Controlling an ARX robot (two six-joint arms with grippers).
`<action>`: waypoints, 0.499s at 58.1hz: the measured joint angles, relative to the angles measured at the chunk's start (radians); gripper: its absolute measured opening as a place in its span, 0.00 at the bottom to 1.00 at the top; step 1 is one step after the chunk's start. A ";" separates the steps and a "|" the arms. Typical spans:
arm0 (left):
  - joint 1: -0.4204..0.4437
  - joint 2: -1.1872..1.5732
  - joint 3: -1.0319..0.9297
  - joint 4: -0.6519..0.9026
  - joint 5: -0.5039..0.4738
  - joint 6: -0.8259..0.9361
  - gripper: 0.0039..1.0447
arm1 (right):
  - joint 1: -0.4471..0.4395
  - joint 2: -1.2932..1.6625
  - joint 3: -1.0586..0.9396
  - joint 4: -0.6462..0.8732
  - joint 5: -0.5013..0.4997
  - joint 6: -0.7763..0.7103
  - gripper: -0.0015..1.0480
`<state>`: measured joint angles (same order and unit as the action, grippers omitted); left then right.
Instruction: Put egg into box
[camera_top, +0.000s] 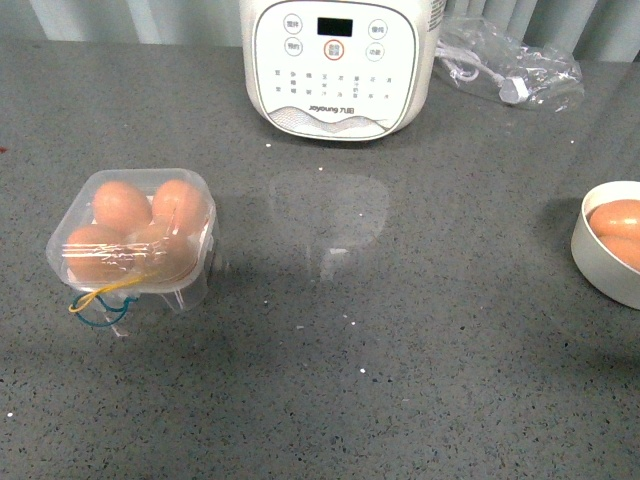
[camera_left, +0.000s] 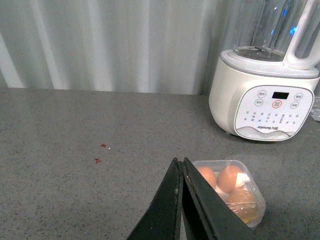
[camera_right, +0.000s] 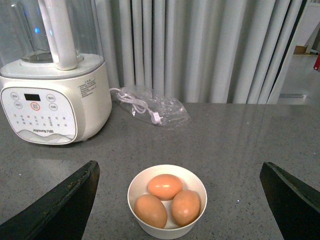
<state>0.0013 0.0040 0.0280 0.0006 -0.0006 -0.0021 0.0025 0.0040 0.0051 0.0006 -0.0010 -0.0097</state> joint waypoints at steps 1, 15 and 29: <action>0.000 0.000 0.000 0.000 0.000 0.000 0.03 | 0.000 0.000 0.000 0.000 0.000 0.000 0.93; 0.000 0.000 0.000 0.000 0.000 -0.001 0.51 | 0.000 0.000 0.000 0.000 0.000 0.000 0.93; 0.000 0.000 0.000 0.000 0.000 -0.001 0.90 | 0.000 0.000 0.000 0.000 0.000 0.000 0.93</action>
<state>0.0013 0.0036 0.0280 0.0006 -0.0006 -0.0029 0.0025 0.0040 0.0051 0.0006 -0.0013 -0.0097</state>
